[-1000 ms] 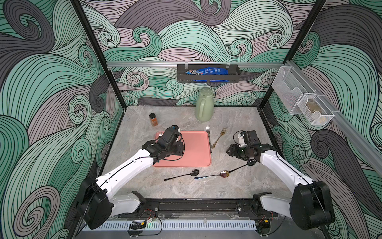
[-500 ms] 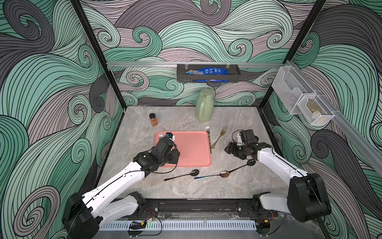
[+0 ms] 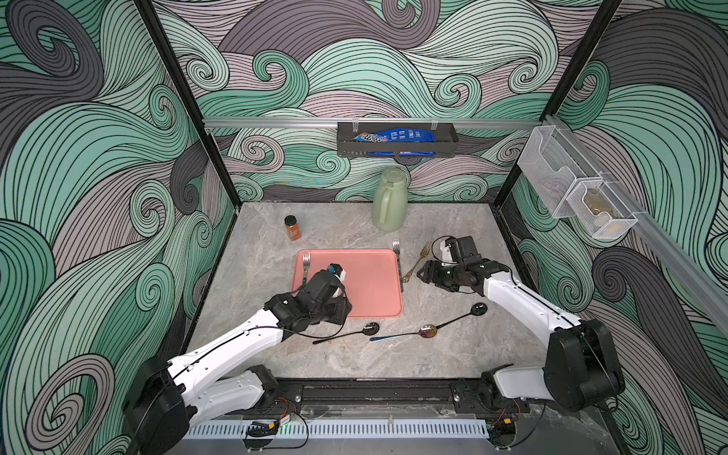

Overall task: Set the spoon and fork side by side
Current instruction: Pick up the spoon from the center of the board.

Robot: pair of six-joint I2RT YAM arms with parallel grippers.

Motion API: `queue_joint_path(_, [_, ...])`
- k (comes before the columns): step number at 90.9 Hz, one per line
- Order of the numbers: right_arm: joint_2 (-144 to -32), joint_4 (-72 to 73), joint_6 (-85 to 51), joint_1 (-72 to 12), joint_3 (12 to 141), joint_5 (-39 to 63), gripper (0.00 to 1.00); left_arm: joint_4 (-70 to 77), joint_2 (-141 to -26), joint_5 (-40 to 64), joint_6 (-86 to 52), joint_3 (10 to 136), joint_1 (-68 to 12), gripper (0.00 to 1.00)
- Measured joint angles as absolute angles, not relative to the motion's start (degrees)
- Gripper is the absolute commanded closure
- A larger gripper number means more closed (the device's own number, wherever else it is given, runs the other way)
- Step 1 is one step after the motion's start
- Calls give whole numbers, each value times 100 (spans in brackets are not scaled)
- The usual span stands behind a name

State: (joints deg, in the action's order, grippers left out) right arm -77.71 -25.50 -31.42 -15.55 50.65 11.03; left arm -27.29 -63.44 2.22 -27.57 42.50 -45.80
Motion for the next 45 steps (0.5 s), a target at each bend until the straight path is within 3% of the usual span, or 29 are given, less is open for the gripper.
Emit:
queue_joint_path(21, [-7509, -2547, -3024, -1555, 4980, 1223, 33, -2849, -7024, 325, -2722, 4187, -5266, 50])
queue_joint_path(45, [-7509, -2528, -2919, -1557, 4821, 1343, 33, -3131, -7638, 161, -2440, 4187, -5306, 44])
